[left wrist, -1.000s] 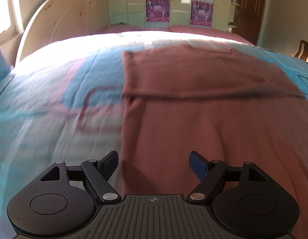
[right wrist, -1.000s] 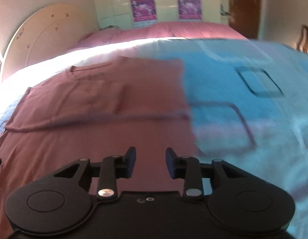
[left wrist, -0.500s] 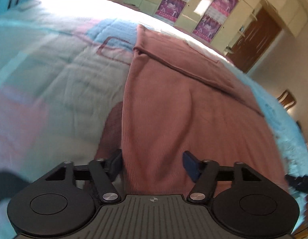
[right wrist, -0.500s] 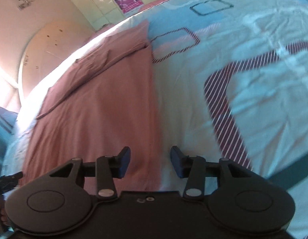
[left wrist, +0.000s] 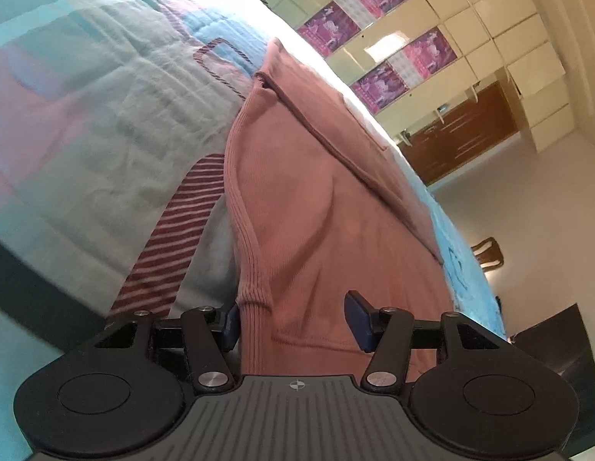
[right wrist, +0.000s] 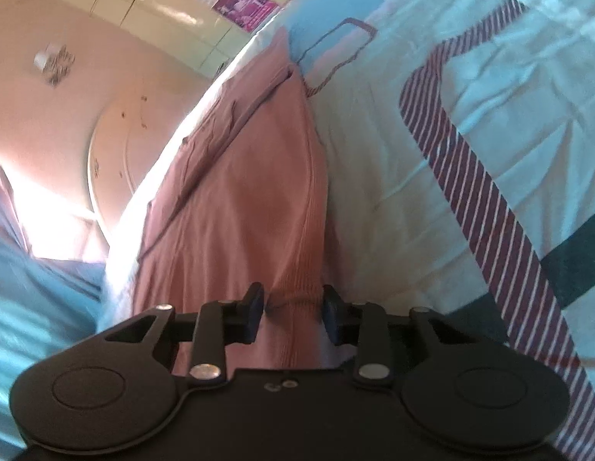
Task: Fold small clothes
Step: 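Grasp the sweatshirt hem edge with the left tool while the right tool grasps it too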
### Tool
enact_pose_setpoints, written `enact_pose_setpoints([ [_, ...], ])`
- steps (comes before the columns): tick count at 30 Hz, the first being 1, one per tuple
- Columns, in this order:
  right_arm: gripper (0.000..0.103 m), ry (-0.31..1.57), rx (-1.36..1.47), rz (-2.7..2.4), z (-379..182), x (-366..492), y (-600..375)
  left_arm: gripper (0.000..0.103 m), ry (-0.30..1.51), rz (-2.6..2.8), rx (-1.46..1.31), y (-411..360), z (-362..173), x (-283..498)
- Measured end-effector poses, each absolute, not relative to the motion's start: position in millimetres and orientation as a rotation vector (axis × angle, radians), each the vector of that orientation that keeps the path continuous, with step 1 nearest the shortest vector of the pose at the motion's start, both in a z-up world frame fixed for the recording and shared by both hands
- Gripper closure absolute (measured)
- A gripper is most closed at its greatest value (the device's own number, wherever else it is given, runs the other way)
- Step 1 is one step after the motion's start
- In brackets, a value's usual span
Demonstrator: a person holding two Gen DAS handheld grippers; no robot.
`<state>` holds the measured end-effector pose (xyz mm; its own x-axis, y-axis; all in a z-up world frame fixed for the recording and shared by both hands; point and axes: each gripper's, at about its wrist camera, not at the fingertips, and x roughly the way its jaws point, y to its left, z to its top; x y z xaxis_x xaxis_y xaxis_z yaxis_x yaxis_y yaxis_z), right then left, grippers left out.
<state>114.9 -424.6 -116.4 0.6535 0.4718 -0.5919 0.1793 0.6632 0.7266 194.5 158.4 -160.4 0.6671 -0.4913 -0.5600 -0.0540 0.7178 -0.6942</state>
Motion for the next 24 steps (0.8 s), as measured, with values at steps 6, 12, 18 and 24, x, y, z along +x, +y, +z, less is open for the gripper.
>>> enact_pose_setpoints([
  [6,0.08,0.894,0.846,0.278,-118.6,109.0,-425.8,0.055,0.833,-0.283,-0.639,154.7,-153.0,195.4],
  [12,0.096,0.866,0.693,0.276,-98.0,115.6,-415.0,0.097,0.74,-0.259,-0.553,152.5,-126.6,193.6],
  [18,0.096,0.847,0.665,0.295,-103.0,109.2,-423.1,0.097,0.805,-0.192,-0.548,157.7,-150.5,188.4],
  [24,0.096,0.844,0.667,0.286,-107.6,107.1,-421.6,0.097,0.741,-0.14,-0.682,162.3,-159.6,176.2],
])
